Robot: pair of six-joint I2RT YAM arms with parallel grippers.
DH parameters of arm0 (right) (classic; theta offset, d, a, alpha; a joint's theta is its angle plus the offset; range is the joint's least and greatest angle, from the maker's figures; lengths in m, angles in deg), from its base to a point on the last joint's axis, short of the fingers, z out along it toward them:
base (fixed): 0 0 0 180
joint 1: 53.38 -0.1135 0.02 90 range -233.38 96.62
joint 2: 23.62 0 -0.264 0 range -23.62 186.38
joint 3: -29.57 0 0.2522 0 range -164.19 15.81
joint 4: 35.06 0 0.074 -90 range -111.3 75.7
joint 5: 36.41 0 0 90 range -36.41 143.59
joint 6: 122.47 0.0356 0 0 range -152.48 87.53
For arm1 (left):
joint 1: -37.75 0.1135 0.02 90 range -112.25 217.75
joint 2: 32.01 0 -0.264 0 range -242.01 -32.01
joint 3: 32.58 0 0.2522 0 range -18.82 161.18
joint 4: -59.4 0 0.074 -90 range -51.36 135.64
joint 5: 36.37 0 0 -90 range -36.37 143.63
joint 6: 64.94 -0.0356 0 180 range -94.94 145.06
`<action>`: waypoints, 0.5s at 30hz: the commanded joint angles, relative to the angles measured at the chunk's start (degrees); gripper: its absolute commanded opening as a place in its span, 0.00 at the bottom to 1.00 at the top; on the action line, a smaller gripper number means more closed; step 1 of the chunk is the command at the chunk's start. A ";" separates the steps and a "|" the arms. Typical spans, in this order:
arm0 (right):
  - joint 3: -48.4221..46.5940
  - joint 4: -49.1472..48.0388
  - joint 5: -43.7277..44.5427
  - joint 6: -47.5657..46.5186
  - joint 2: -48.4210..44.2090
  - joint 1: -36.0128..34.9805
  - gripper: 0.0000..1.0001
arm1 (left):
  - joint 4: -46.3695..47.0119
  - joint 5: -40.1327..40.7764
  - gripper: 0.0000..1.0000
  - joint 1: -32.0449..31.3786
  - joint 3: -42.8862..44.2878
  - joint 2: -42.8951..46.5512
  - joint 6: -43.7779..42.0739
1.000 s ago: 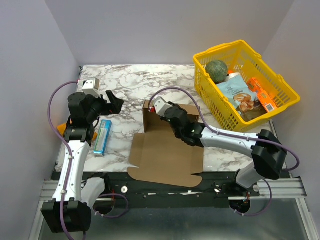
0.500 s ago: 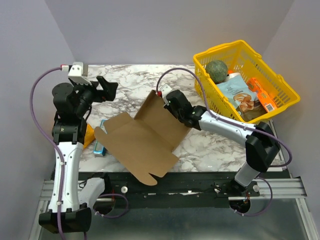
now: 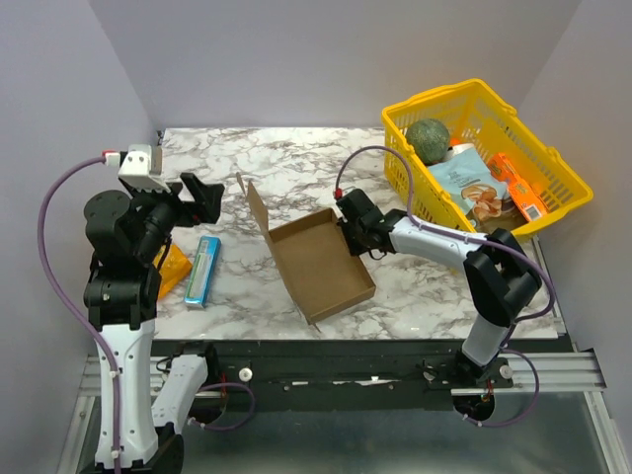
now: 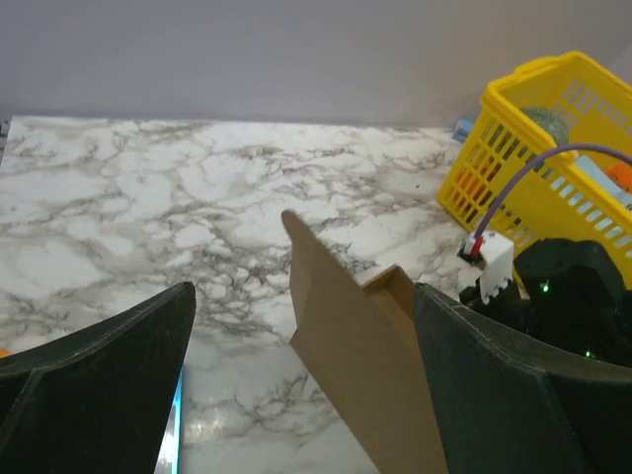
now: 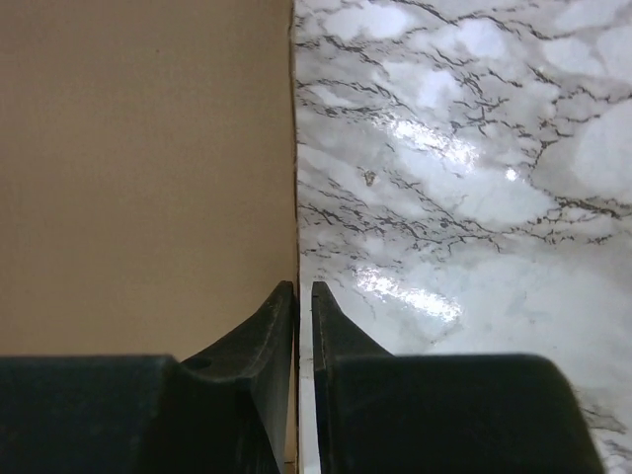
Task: Fold the paper box
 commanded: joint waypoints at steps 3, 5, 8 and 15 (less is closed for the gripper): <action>3.19 -4.04 -1.34 11.28 -0.29 1.92 0.28 | -12.21 -2.93 0.99 0.22 -6.41 4.37 3.42; 3.98 -5.88 -0.99 12.42 -0.64 1.83 0.46 | -11.52 -8.90 0.99 0.31 -7.65 5.16 7.10; 4.95 -7.47 -1.07 13.04 -0.99 1.92 0.63 | -9.23 -12.61 0.99 0.31 -8.80 6.39 10.80; 7.23 -9.66 -2.22 13.22 -3.80 1.83 0.77 | -14.57 -13.14 0.99 0.22 -7.04 4.81 12.75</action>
